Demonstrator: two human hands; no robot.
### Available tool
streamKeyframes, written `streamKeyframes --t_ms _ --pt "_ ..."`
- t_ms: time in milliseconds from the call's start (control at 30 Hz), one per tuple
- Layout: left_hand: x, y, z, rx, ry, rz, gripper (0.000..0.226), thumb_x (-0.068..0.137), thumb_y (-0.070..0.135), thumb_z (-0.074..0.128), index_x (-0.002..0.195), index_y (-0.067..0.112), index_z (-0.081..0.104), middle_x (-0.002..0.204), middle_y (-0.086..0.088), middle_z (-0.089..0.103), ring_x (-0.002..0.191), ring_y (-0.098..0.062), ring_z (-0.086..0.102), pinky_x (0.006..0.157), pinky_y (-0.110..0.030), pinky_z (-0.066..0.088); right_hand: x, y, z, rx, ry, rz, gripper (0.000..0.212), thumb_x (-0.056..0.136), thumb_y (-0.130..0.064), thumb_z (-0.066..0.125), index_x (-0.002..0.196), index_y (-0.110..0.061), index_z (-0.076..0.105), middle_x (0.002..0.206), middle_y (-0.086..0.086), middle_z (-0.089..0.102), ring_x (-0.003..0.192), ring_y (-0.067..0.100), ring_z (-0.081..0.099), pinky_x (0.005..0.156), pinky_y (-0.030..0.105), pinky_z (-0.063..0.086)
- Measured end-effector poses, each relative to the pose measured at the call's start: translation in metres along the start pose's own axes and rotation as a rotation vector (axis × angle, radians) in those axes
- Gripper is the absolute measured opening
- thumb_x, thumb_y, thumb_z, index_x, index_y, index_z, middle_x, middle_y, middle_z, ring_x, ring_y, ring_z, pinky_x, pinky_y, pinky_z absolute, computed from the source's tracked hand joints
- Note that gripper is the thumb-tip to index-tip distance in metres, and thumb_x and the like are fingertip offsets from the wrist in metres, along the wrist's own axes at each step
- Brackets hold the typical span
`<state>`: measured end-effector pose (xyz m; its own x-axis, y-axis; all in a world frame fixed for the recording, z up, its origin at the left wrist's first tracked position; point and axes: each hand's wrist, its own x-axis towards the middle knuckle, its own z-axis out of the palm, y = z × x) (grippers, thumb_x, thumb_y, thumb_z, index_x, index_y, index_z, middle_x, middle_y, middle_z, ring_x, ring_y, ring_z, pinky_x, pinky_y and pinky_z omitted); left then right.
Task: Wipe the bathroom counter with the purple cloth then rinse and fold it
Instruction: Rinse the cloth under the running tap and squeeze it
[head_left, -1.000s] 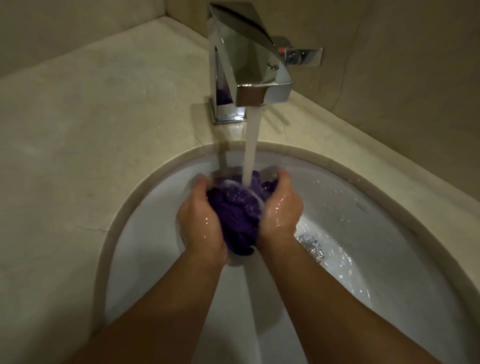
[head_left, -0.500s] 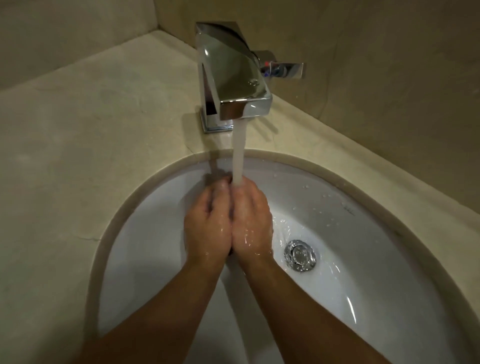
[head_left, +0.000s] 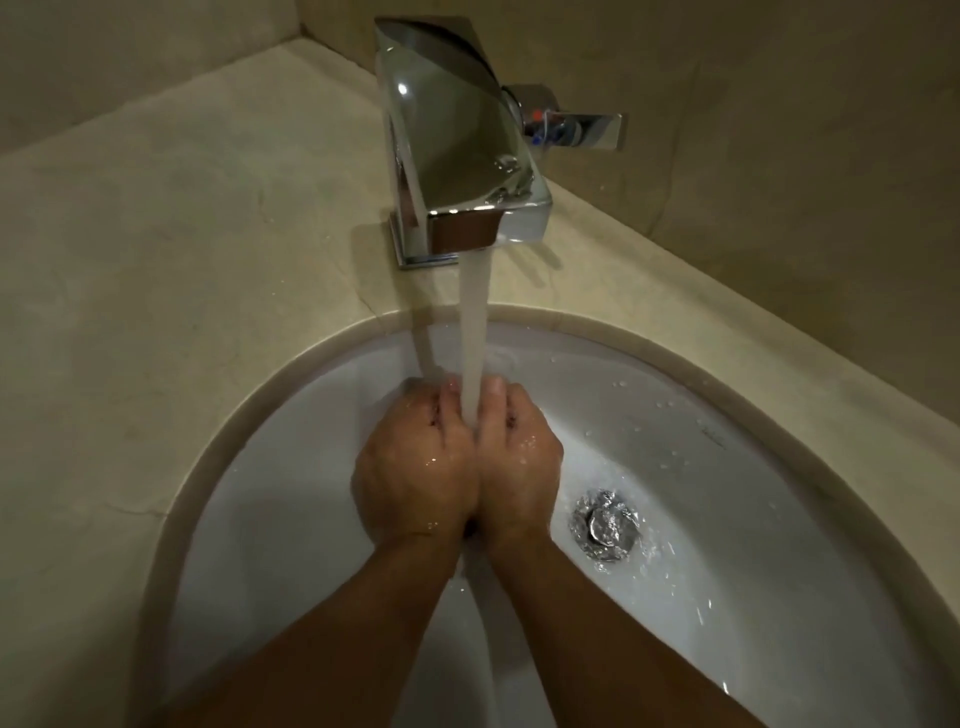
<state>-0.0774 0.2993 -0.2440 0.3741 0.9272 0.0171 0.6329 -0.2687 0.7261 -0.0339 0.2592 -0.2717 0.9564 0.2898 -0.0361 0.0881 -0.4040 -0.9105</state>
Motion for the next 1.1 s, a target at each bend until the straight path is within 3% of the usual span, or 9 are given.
streamKeyframes --t_ms 133,300,500,567,667,800,933,1000,1100 --pt "0.002 0.006 0.001 0.019 -0.017 0.008 0.035 0.095 0.059 0.035 0.08 0.03 0.048 0.066 0.013 0.043 0.06 -0.009 0.046 0.059 -0.026 0.036 0.007 -0.003 -0.006 -0.032 -0.048 0.029 0.036 0.097 -0.056 0.039 0.072 -0.044 0.061 0.079 -0.007 0.069 0.078 0.012 0.064 0.074 0.035 0.051" --pt "0.0 0.009 0.0 -0.121 -0.092 -0.063 0.035 0.092 0.059 0.037 0.082 0.029 0.054 0.067 0.014 0.051 0.062 -0.004 0.049 0.055 -0.02 0.033 0.01 -0.007 -0.01 -0.091 -0.084 0.084 0.039 0.101 -0.058 0.036 0.087 -0.037 0.065 0.086 -0.007 0.071 0.082 0.014 0.064 0.073 0.031 0.048" --pt "-0.013 0.014 -0.025 -0.468 -0.046 -0.417 0.044 0.1 0.058 0.034 0.11 0.026 0.064 0.094 0.006 0.066 0.089 -0.018 0.062 0.074 -0.03 0.041 0.008 -0.024 -0.015 0.129 -0.117 0.186 0.04 0.103 -0.046 0.044 0.087 -0.029 0.076 0.084 -0.007 0.076 0.084 0.011 0.069 0.078 0.03 0.051" --pt "-0.013 0.014 -0.03 -0.68 0.0 -0.596 0.049 0.097 0.061 0.037 0.108 0.026 0.069 0.095 0.003 0.07 0.084 -0.017 0.066 0.068 -0.027 0.046 0.001 -0.037 -0.02 0.293 -0.116 0.26 0.041 0.103 -0.044 0.048 0.083 -0.024 0.077 0.082 -0.004 0.076 0.082 0.013 0.07 0.077 0.028 0.053" --pt "-0.011 0.009 -0.04 -1.091 -0.128 -0.82 0.055 0.088 0.068 0.047 0.104 0.023 0.074 0.099 -0.008 0.076 0.086 -0.027 0.073 0.076 -0.042 0.06 -0.004 -0.047 -0.026 0.468 -0.093 0.369 0.045 0.1 -0.053 0.05 0.083 -0.02 0.077 0.085 0.003 0.077 0.084 0.02 0.073 0.079 0.034 0.058" --pt "-0.013 0.015 -0.047 -1.231 -0.451 -0.844 0.048 0.091 0.06 0.051 0.11 0.023 0.074 0.105 -0.007 0.076 0.096 -0.03 0.072 0.081 -0.044 0.057 -0.005 -0.05 -0.031 0.688 -0.092 0.449 0.044 0.095 -0.055 0.057 0.097 -0.017 0.078 0.097 0.008 0.077 0.094 0.023 0.074 0.087 0.041 0.059" --pt "0.003 0.016 -0.043 -1.205 -0.343 -0.61 0.034 0.087 0.042 0.063 0.106 0.016 0.075 0.101 -0.01 0.076 0.091 -0.029 0.073 0.072 -0.041 0.06 0.0 -0.042 -0.031 0.534 -0.145 0.255 0.019 0.092 -0.011 0.06 0.09 -0.017 0.077 0.088 -0.001 0.077 0.08 0.014 0.071 0.076 0.032 0.056" --pt "0.004 0.009 -0.034 -0.827 -0.183 -0.341 0.027 0.082 0.033 0.066 0.106 0.023 0.074 0.099 -0.003 0.075 0.091 -0.023 0.072 0.081 -0.042 0.059 0.001 -0.044 -0.029 0.504 -0.183 0.21 0.03 0.093 -0.012 0.051 0.103 -0.025 0.076 0.097 -0.004 0.077 0.09 0.014 0.072 0.083 0.034 0.058" --pt "-0.008 0.004 -0.024 -0.525 -0.146 -0.049 0.029 0.088 0.038 0.055 0.114 0.036 0.069 0.106 0.009 0.07 0.093 -0.006 0.068 0.084 -0.034 0.057 -0.006 -0.045 -0.019 0.304 -0.199 0.076 0.033 0.1 -0.03 0.046 0.08 -0.037 0.072 0.078 -0.018 0.071 0.075 0.0 0.064 0.072 0.025 0.05"
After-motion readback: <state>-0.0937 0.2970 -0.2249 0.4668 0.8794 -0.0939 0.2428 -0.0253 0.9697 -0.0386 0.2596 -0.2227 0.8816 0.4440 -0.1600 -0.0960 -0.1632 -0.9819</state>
